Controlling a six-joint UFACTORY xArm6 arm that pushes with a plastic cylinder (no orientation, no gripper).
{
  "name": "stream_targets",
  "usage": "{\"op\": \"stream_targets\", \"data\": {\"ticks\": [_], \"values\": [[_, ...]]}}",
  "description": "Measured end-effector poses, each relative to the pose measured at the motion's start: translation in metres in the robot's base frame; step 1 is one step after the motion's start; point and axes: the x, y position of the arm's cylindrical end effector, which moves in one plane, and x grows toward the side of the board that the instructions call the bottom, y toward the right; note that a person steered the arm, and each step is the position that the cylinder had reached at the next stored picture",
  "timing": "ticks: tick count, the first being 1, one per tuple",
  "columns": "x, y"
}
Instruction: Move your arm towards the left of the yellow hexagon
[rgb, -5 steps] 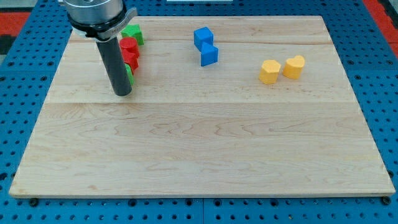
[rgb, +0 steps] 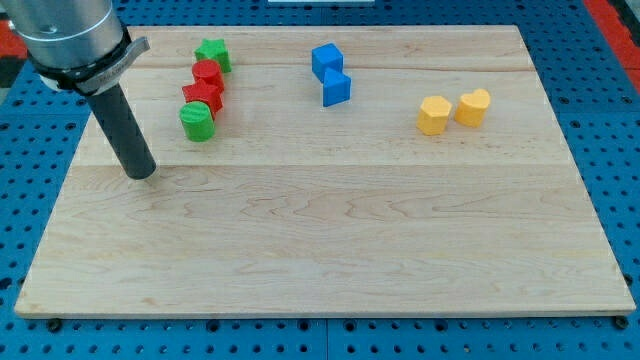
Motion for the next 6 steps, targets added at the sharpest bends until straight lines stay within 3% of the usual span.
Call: {"op": "stream_targets", "data": {"ticks": [4, 6], "values": [[0.005, 0.057], [-0.048, 0.122]]}}
